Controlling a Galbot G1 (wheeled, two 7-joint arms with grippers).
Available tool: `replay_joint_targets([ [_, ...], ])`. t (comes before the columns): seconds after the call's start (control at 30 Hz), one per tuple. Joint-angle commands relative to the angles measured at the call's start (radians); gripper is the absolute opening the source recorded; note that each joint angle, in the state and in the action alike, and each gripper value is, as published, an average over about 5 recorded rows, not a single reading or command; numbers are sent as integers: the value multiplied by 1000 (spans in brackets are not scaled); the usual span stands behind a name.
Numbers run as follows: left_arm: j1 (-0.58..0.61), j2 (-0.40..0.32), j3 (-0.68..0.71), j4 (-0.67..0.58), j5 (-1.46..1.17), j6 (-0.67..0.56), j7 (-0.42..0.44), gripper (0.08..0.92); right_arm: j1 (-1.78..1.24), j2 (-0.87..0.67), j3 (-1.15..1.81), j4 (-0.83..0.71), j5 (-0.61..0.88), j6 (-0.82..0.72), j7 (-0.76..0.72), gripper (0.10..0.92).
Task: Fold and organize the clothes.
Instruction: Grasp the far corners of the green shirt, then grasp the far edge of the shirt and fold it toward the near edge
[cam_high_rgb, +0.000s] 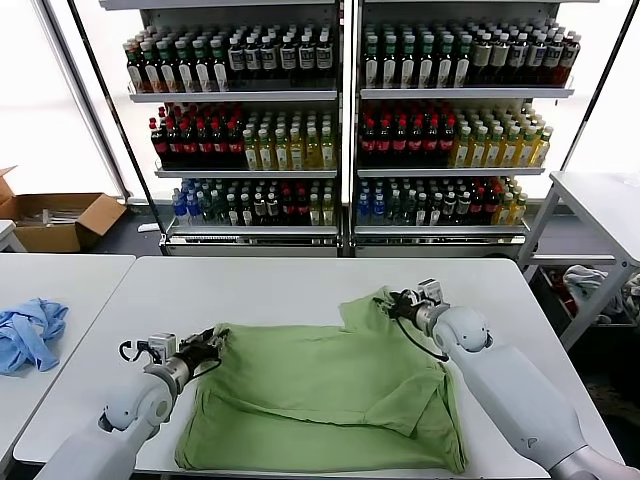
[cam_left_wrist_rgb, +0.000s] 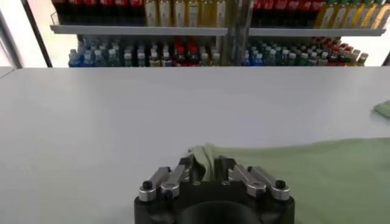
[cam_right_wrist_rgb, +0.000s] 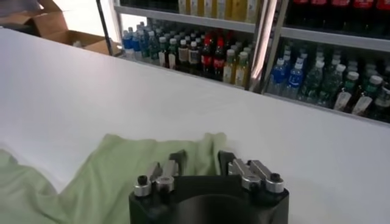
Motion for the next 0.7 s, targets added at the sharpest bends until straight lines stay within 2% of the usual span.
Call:
replay_joint_targets([
  [0.03,10,4,-4,-29,4,-55,9,230,-24,-6,26,43,3,25,26,249],
  [0.2,29,29,-22,-86,3,-119,-6,104,-58,-61,79,142,55,32,55,131],
  [0.27,43,41,-33,-112,2,-137,-15,89,-89,-97,94,212,75,34,60,107],
  [0.47,137,84,-65,-228,36,-176,-58,85,-230,-204,189,433,116,47,66,106],
  [0.7,297,107,-92,-401,91,-200,-152,85,-460,-303,301,668,127,79,76,106],
])
